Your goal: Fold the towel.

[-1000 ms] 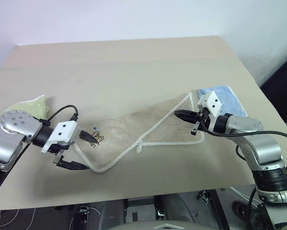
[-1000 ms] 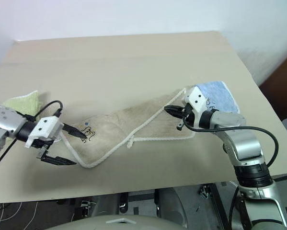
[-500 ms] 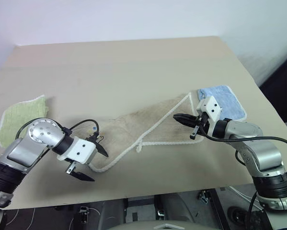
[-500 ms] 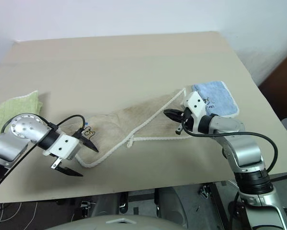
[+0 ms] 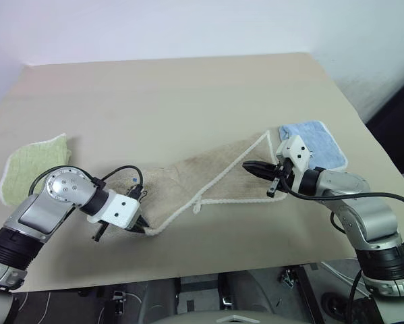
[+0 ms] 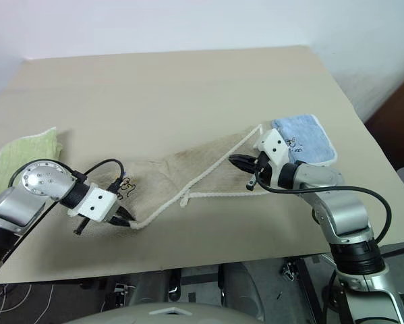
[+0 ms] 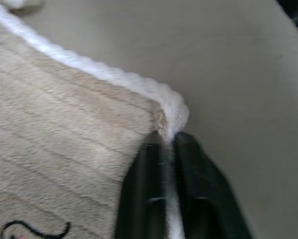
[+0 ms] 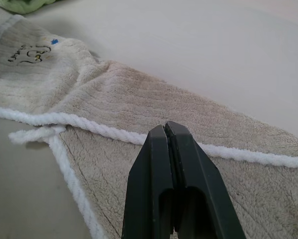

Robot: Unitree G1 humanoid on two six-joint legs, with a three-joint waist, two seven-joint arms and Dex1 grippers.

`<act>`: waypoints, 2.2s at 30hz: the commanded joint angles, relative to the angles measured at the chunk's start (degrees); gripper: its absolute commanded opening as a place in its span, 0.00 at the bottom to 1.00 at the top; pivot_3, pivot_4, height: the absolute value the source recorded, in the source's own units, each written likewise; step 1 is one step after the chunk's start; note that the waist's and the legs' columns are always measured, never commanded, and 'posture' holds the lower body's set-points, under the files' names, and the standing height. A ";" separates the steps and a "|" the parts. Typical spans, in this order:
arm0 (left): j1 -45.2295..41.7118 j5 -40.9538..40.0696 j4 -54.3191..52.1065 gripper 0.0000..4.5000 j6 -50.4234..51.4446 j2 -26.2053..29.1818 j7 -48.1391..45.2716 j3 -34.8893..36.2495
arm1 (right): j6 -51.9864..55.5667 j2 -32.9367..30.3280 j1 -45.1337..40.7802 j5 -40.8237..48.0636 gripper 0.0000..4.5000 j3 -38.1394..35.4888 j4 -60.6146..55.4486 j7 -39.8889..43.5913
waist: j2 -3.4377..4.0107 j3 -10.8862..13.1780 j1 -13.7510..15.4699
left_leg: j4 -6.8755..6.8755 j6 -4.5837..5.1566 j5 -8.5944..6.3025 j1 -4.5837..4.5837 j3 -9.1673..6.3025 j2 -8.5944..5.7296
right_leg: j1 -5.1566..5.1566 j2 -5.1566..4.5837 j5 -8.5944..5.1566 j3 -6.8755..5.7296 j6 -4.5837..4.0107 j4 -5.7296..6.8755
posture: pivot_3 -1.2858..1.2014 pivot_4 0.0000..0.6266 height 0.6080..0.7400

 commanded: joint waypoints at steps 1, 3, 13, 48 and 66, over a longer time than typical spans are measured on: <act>0.17 0.62 0.80 0.01 1.29 0.42 0.80 1.09 | -0.95 -0.05 -1.12 0.50 0.00 -1.02 -1.48 0.19 | 0.00 0.00 0.03 | -0.01 0.00 0.00 0.00 0.00 0.00 | 0.00 0.00 0.00 0.00 0.00 0.00 | 0.52 0.24 1.00; 0.09 -2.08 0.92 0.01 3.71 0.55 1.27 3.39 | -2.69 -0.22 -2.01 -1.19 0.00 -0.92 -0.43 -0.38 | 0.00 0.00 0.00 | -0.01 0.00 0.00 -0.01 -0.01 0.00 | -0.01 0.00 0.00 0.00 0.00 0.00 | 0.52 0.24 1.00; 1.17 -10.21 2.08 0.00 16.86 4.21 3.55 14.82 | -24.68 -5.02 -14.05 -20.30 0.04 5.42 21.74 -1.24 | -0.01 0.02 -0.25 | -0.03 0.05 -0.01 -0.04 0.15 -0.04 | -0.15 0.05 0.04 0.04 0.06 0.02 | 0.52 0.24 1.00; 12.33 -9.46 -0.15 0.00 14.68 4.75 8.65 21.51 | -72.04 -2.92 -43.90 -61.02 0.02 26.17 79.69 -27.94 | -0.01 0.03 -2.67 | 0.03 0.23 -0.11 -0.06 1.43 -0.03 | -0.96 0.04 0.27 1.51 0.43 0.45 | 0.52 0.24 1.00; 13.65 -9.61 -0.56 0.00 14.68 5.18 9.11 22.35 | -72.48 -2.15 -47.77 -69.07 0.72 30.73 81.96 -37.39 | -0.01 0.03 -3.32 | 0.05 0.23 -0.11 -0.01 1.43 -0.03 | -1.04 0.03 0.28 1.60 0.45 0.62 | 0.52 0.24 1.00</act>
